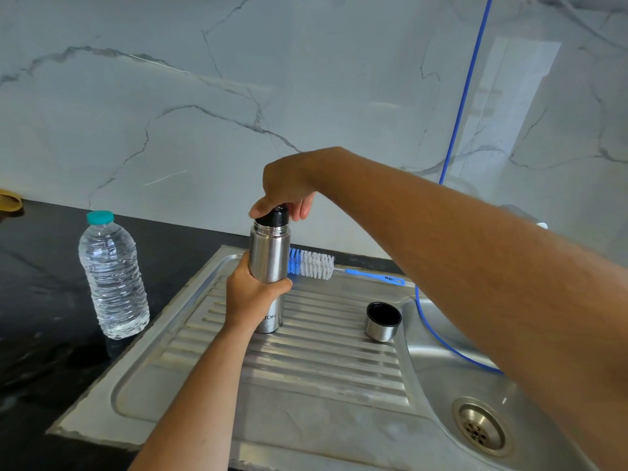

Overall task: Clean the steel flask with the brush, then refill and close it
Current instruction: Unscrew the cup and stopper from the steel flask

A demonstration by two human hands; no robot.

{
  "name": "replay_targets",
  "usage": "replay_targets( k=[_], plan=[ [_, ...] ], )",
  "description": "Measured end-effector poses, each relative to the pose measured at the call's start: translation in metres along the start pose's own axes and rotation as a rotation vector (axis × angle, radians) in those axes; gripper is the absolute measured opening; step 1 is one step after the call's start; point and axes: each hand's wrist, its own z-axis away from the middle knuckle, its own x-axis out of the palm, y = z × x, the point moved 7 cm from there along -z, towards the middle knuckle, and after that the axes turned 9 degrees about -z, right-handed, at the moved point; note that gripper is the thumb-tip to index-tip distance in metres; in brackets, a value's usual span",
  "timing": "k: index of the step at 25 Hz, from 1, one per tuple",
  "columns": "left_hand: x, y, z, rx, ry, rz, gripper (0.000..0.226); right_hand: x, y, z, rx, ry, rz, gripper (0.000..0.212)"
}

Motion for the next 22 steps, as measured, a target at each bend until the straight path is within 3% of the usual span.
replay_targets(
  k=[2, 4, 9, 12, 14, 18, 21, 22],
  plan=[
    [0.0, -0.001, 0.0, -0.003, 0.005, -0.001, 0.054, -0.002, -0.005, 0.004, -0.068, -0.052, 0.011, 0.037],
    [0.0, 0.0, 0.0, -0.001, 0.001, -0.001, 0.055, -0.001, -0.011, 0.008, -0.114, -0.098, 0.017, 0.042],
    [0.001, 0.0, 0.0, 0.004, 0.0, 0.006, 0.056, -0.001, -0.006, 0.0, -0.01, 0.04, 0.112, 0.057],
    [0.001, -0.001, 0.0, 0.008, 0.0, 0.006, 0.057, -0.003, -0.01, 0.002, -0.09, -0.038, 0.086, 0.038],
    [0.002, 0.0, 0.0, 0.008, -0.007, 0.004, 0.058, -0.003, -0.015, 0.007, -0.134, -0.08, 0.072, 0.047],
    [0.001, -0.002, -0.001, 0.006, 0.003, 0.005, 0.059, 0.002, -0.007, -0.002, -0.063, 0.019, 0.127, 0.057],
    [0.001, -0.002, -0.001, 0.01, 0.007, 0.005, 0.055, 0.0, -0.007, -0.002, -0.09, -0.021, 0.041, 0.036],
    [0.001, -0.003, -0.001, 0.009, 0.009, 0.006, 0.054, -0.002, -0.011, 0.001, -0.115, -0.056, 0.025, 0.038]
  ],
)
